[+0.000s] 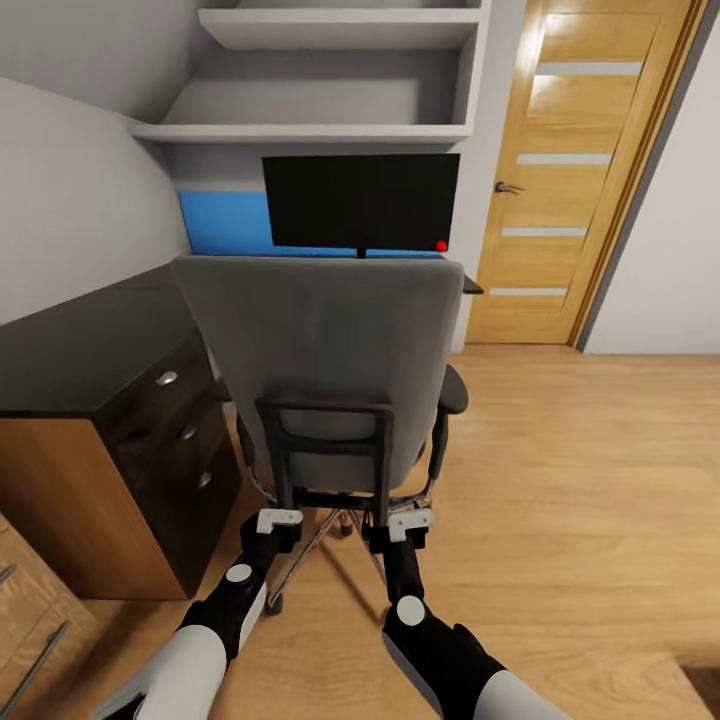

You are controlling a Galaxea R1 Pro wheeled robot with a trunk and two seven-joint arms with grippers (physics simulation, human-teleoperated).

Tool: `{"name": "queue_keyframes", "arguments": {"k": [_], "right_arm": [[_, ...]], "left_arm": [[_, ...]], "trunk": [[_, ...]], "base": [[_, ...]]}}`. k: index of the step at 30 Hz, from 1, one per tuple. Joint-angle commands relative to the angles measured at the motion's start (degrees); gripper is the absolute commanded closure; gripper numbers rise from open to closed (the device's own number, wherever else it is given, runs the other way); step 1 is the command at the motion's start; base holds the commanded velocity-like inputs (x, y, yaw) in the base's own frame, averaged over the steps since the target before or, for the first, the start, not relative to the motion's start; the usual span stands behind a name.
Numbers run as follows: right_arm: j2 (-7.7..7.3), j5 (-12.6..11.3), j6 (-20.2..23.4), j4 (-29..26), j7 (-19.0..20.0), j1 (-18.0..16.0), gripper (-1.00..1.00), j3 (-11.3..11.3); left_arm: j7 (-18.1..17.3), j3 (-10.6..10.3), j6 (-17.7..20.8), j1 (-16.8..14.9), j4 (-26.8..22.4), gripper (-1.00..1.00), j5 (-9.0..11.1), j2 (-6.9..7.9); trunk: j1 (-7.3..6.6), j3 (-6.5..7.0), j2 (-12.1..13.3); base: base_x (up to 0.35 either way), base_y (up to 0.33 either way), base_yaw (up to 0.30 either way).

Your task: In the bedroom, organize the workspace by keeping the computer under the desk, ensuring the monitor is on the desk, placing the keyboard on the desk next to the monitor, placing the mouse on the desk next to the keyboard, moving the folder from the swivel chair onto the desk next to the mouse, stacking the notebook on top of the folder with the pen on top of the notebook, and positioning the swivel chair next to the desk.

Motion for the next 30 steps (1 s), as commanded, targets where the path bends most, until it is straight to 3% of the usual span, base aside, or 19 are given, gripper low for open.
{"name": "queue_keyframes", "arguments": {"k": [1, 30], "right_arm": [[-0.09, -1.04, -0.75, 0.03, -0.60, -0.13, -1.00, 0.09], [-0.15, -1.05, -0.80, 0.03, -0.57, -0.11, -1.00, 0.01]], "left_arm": [[0.14, 0.97, -0.20, -0.06, -0.13, -1.00, -0.30, -0.05], [0.20, 0.97, -0.20, -0.06, -0.13, -1.00, -0.30, -0.05]], "trunk": [[0.01, -0.04, -0.02], [0.01, -0.04, -0.02]], "base": [[0.211, 0.000, 0.000], [0.211, 0.000, 0.000]]}}
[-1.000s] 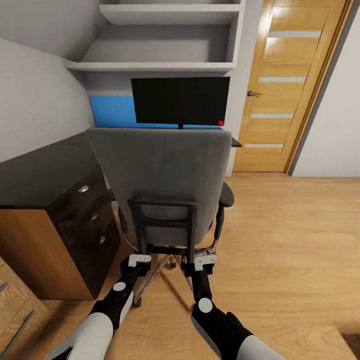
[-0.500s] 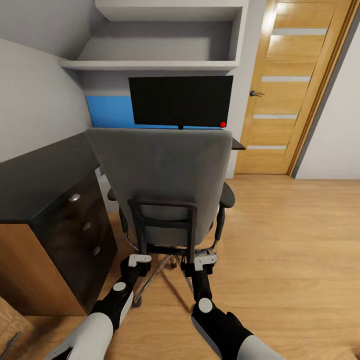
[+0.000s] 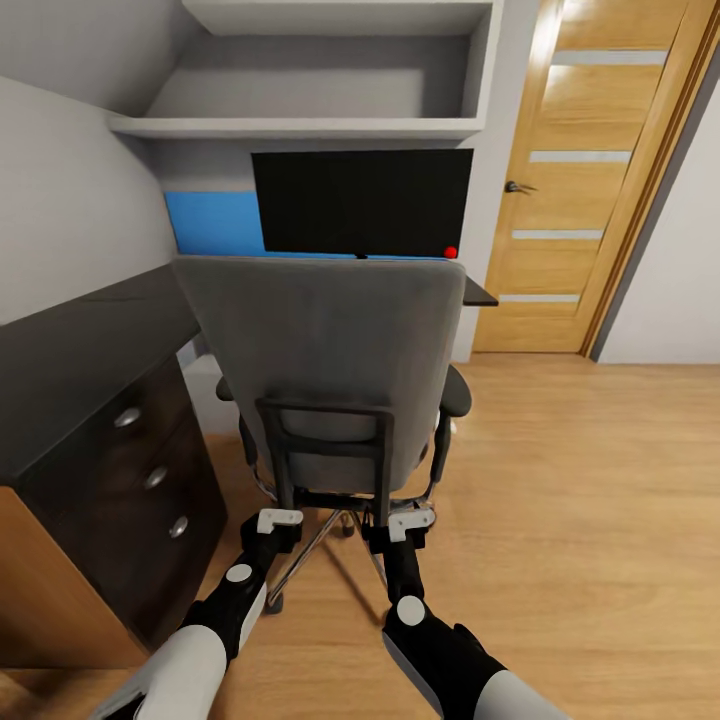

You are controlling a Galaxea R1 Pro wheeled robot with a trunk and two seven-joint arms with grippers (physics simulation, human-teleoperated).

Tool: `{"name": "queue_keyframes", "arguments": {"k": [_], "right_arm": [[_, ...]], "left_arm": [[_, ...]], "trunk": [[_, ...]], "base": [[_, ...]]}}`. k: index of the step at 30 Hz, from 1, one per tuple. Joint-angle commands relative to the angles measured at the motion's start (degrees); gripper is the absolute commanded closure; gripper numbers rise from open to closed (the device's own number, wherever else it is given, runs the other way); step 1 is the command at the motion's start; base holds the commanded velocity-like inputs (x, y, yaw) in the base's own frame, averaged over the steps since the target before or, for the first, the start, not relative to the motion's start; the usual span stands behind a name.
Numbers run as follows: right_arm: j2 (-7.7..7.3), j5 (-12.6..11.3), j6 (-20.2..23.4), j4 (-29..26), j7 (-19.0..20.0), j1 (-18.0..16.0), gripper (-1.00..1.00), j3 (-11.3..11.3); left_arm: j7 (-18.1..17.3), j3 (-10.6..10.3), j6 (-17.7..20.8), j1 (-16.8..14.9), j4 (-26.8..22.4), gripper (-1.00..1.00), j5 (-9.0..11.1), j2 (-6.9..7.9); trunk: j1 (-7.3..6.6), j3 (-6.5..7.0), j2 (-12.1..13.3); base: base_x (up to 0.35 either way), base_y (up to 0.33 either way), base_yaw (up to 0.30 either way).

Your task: In the bedroom, organize the workspace by keeping the computer under the desk, ensuring the monitor is on the desk, placing the keyboard on the desk next to the monitor, placing the mouse on the desk next to the keyboard, moving the folder from the swivel chair onto the desk next to the mouse, stacking the notebook on top of the folder with the pen on top of the notebook, and positioning the swivel chair next to the desk.

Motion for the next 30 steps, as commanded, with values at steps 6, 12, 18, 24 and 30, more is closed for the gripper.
{"name": "queue_keyframes", "arguments": {"k": [6, 12, 18, 24, 30], "right_arm": [[-0.09, -1.18, -0.87, 0.03, -0.67, -0.11, -1.00, 0.02], [-0.09, -1.18, -0.88, 0.03, -0.67, -0.13, -1.00, 0.02], [-0.09, -1.18, -0.88, 0.03, -0.67, -0.14, -1.00, 0.02], [-0.09, -1.16, -0.85, 0.03, -0.67, -0.12, -1.00, 0.02], [-0.09, -1.14, -0.86, 0.03, -0.67, -0.14, -1.00, 0.02]], "left_arm": [[0.24, 1.15, -0.18, -0.06, -0.16, -1.00, -0.24, -0.05], [0.25, 1.15, -0.18, -0.06, -0.16, -1.00, -0.29, -0.05], [0.23, 1.15, -0.26, -0.06, -0.16, -1.00, -0.27, -0.05], [0.19, 1.15, -0.27, -0.06, -0.16, -1.00, -0.24, -0.05], [0.19, 1.15, -0.27, -0.06, -0.16, -1.00, -0.23, -0.05]], "trunk": [[0.01, -0.04, -0.02], [0.01, -0.04, -0.02], [0.01, -0.04, -0.02], [0.01, -0.04, -0.02], [0.01, -0.04, -0.02]], "base": [[0.211, -0.016, 0.000], [0.211, -0.076, 0.000], [0.212, -0.148, 0.000], [0.231, -0.164, 0.000], [0.303, -0.044, 0.000]]}}
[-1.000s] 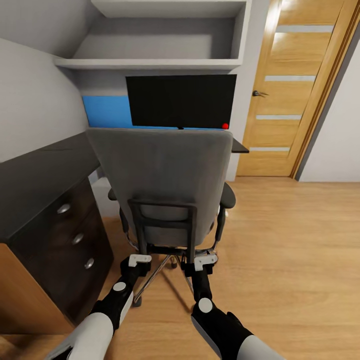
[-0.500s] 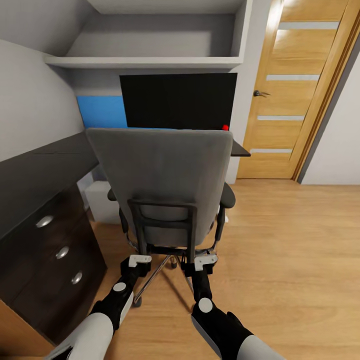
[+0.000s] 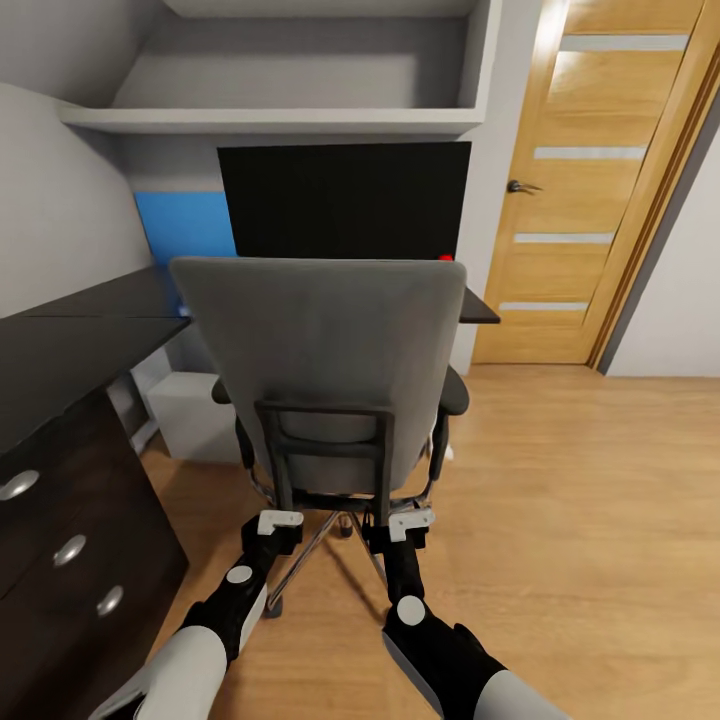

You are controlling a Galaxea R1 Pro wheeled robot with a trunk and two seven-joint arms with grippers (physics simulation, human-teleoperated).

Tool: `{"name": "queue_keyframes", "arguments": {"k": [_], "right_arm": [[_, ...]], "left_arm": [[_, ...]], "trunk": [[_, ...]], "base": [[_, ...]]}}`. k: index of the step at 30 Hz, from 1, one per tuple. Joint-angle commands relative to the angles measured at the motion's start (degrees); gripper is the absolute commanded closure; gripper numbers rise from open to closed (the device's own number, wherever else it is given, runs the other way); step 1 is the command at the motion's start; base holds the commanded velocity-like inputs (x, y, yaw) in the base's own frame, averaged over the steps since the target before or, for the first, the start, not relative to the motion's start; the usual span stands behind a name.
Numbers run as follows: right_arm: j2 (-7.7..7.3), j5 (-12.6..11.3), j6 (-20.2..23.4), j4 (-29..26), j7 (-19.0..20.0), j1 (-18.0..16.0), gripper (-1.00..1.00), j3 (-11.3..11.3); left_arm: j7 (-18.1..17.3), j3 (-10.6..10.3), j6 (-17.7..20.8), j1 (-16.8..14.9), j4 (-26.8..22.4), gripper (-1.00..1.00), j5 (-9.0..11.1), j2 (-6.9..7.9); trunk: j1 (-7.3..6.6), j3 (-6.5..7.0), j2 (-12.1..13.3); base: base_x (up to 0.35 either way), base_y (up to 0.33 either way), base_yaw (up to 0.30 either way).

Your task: In the bedroom, organize the workspace by keeping the computer under the desk, ensuring the monitor is on the desk, placing the keyboard on the desk next to the monitor, placing the mouse on the desk next to the keyboard, moving the folder from the swivel chair onto the desk next to the mouse, stacking the notebook on top of the folder with the pen on top of the notebook, and positioning the swivel chair next to the desk.

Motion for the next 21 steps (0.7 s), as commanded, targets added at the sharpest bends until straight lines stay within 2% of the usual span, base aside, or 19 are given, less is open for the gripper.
{"name": "queue_keyframes", "arguments": {"k": [1, 8, 11, 15, 21], "right_arm": [[-0.08, -1.05, -0.80, 0.02, -0.65, -0.10, -1.00, 0.07], [-0.08, -1.01, -0.81, 0.02, -0.64, -0.11, -1.00, 0.07], [-0.08, -1.01, -0.80, 0.02, -0.64, -0.10, -1.00, 0.07], [-0.08, -1.02, -0.80, 0.02, -0.64, -0.14, -1.00, 0.07], [-0.08, -1.04, -0.81, 0.04, -0.64, -0.12, -1.00, 0.07]], "left_arm": [[0.18, 0.99, -0.14, -0.05, -0.68, -1.00, -0.29, -0.05], [0.21, 0.99, -0.06, -0.05, -0.68, -1.00, -0.29, -0.05], [0.25, 0.99, -0.05, -0.05, -0.68, -1.00, -0.29, -0.05], [0.27, 1.02, 0.02, -0.05, -0.68, -1.00, -0.29, -0.05], [0.28, 1.02, 0.03, -0.05, -0.68, -1.00, -0.29, -0.05]], "trunk": [[0.02, -0.04, -0.02], [0.02, -0.04, -0.02], [0.02, -0.04, -0.02], [0.02, -0.04, -0.02], [0.02, -0.04, -0.02]], "base": [[0.326, -0.006, 0.000], [0.319, -0.001, 0.000], [0.177, 0.000, 0.000], [-0.029, 0.000, 0.000], [-0.261, -0.007, 0.000]]}}
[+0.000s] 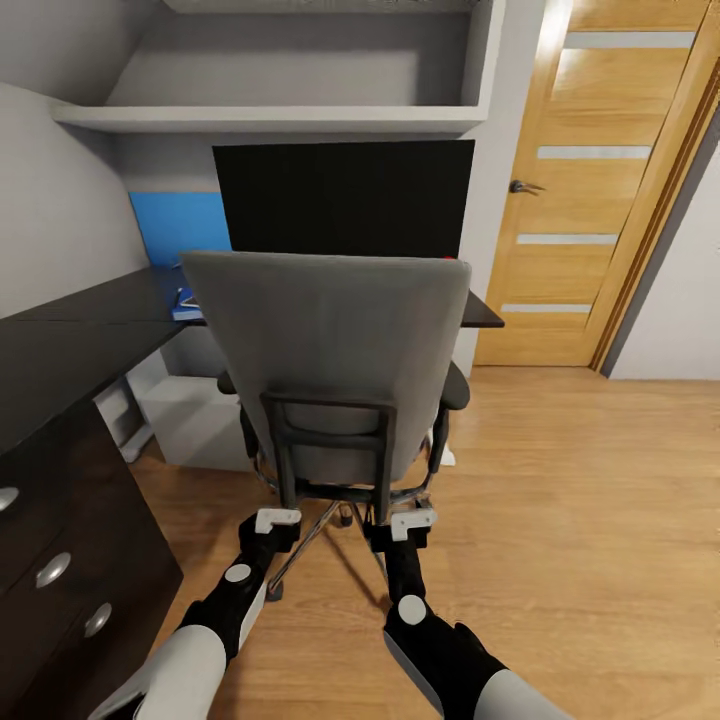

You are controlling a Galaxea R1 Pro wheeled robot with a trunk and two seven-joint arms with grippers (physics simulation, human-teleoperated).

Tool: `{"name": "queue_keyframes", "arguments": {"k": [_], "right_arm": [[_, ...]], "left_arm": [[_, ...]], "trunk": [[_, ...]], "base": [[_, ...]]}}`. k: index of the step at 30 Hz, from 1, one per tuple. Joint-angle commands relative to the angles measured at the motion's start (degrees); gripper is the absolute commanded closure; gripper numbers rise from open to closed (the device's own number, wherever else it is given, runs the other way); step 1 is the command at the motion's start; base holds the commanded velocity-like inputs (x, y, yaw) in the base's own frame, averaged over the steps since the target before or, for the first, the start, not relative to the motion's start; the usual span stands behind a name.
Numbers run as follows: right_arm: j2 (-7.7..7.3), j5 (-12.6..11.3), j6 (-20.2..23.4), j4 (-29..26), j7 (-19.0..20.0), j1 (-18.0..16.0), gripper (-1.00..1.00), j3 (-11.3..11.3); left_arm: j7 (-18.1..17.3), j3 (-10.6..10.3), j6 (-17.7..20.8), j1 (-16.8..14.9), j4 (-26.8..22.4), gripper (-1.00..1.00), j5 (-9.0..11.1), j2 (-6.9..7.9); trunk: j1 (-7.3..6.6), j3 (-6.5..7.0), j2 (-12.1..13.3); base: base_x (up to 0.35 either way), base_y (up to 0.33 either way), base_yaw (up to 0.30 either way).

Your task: In the bedroom, organize the workspace by keeping the computer under the desk, ensuring the monitor is on the desk, placing the keyboard on the desk next to the monitor, placing the mouse on the desk next to the keyboard, moving the folder from the swivel chair onto the desk next to the mouse, stacking the notebook on top of the folder with the pen on top of the notebook, and positioning the swivel chair next to the desk.

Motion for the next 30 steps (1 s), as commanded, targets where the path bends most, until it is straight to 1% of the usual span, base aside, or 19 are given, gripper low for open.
{"name": "queue_keyframes", "arguments": {"k": [1, 4, 15, 22, 24, 26, 27, 30], "right_arm": [[-0.04, -0.61, -0.32, 0.03, -0.31, -0.08, -1.00, 0.41], [-0.04, -0.65, -0.31, 0.02, -0.31, -0.06, -1.00, 0.41], [0.01, -0.64, -0.33, 0.44, -0.31, -0.06, -1.00, 0.41], [0.04, -0.64, -0.33, 1.00, -0.31, -0.05, -1.00, 0.41], [0.04, -0.61, -0.33, 1.03, -0.31, -0.05, -1.00, 0.41], [0.05, -0.61, -0.33, 1.04, -0.31, -0.05, -1.00, 0.41], [0.05, -0.62, -0.33, 1.05, -0.31, -0.05, -1.00, 0.41], [0.05, -0.62, -0.33, 1.05, -0.31, -0.06, -1.00, 0.41]], "left_arm": [[-0.10, 0.48, -0.24, -0.05, 0.00, -1.00, -0.59, -0.06], [-0.11, 0.50, -0.24, -0.05, 0.00, -1.00, -0.59, -0.06], [-0.04, 0.51, -0.24, -0.05, 0.00, -1.00, -0.59, -0.06], [0.09, 0.68, -0.24, -0.05, 0.00, -1.00, -0.46, -0.06], [0.12, 0.69, -0.24, -0.05, 0.00, -1.00, -0.16, -0.06], [0.14, 0.73, -0.25, -0.05, 0.00, -1.00, 0.68, -0.06], [0.14, 0.72, -0.25, -0.05, 0.00, -1.00, 1.55, -0.06], [0.15, 0.72, -0.24, -0.05, 0.00, -1.00, 3.17, -0.06]], "trunk": [[-0.04, -0.05, -0.02], [-0.04, -0.05, -0.02], [-0.04, -0.05, -0.02], [-0.04, -0.05, -0.02], [-0.04, -0.05, -0.02], [-0.04, -0.05, -0.02], [-0.04, -0.05, -0.02], [-0.04, -0.05, -0.02]], "base": [[-0.305, -0.063, 0.000], [-0.136, -0.032, 0.000], [-0.033, -0.003, 0.000], [-0.271, 0.000, 0.000], [-0.319, 0.000, 0.000], [-0.323, 0.000, 0.000], [-0.325, 0.000, 0.000], [-0.326, 0.000, 0.000]]}}
